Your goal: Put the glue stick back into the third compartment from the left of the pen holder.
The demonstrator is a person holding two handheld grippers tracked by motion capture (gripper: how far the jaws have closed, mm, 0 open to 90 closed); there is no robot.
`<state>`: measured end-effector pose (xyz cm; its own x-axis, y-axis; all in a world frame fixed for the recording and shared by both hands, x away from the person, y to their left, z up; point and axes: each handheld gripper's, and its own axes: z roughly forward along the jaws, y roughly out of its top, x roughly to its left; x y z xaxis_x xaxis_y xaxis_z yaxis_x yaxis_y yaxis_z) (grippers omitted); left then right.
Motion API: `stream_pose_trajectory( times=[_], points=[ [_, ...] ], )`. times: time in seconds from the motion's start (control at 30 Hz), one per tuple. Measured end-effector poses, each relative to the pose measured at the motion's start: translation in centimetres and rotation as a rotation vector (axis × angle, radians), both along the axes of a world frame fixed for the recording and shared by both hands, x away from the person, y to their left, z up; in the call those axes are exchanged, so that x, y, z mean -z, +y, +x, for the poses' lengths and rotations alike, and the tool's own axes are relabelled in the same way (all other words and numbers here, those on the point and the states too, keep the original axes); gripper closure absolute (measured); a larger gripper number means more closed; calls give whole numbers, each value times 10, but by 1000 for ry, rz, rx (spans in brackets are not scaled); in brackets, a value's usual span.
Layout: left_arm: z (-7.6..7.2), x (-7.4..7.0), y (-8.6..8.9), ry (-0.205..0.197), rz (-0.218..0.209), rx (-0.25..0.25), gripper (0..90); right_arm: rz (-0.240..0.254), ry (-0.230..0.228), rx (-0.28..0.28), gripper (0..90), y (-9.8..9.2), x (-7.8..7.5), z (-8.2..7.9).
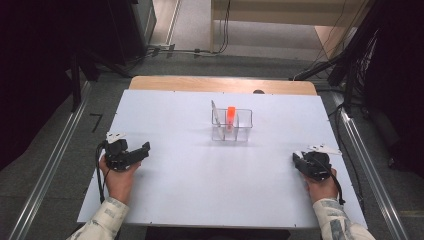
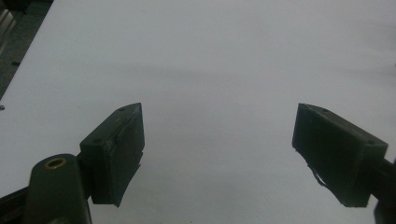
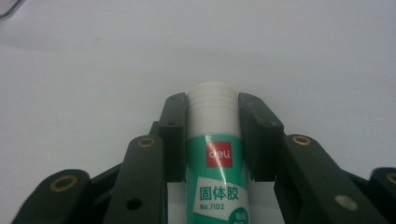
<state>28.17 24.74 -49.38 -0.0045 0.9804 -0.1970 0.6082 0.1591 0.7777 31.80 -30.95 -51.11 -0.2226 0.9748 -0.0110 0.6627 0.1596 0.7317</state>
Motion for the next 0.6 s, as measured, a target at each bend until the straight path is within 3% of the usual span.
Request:
stream_pose_trajectory(
  times=[0.4,0.6],
  points=[
    [0,0,0,0,-1,-3,177,7,-3,-3,629,0,-1,0],
    [1,0,0,3,2,0,177,8,-34,-11,630,2,-5,-2]
  ],
)
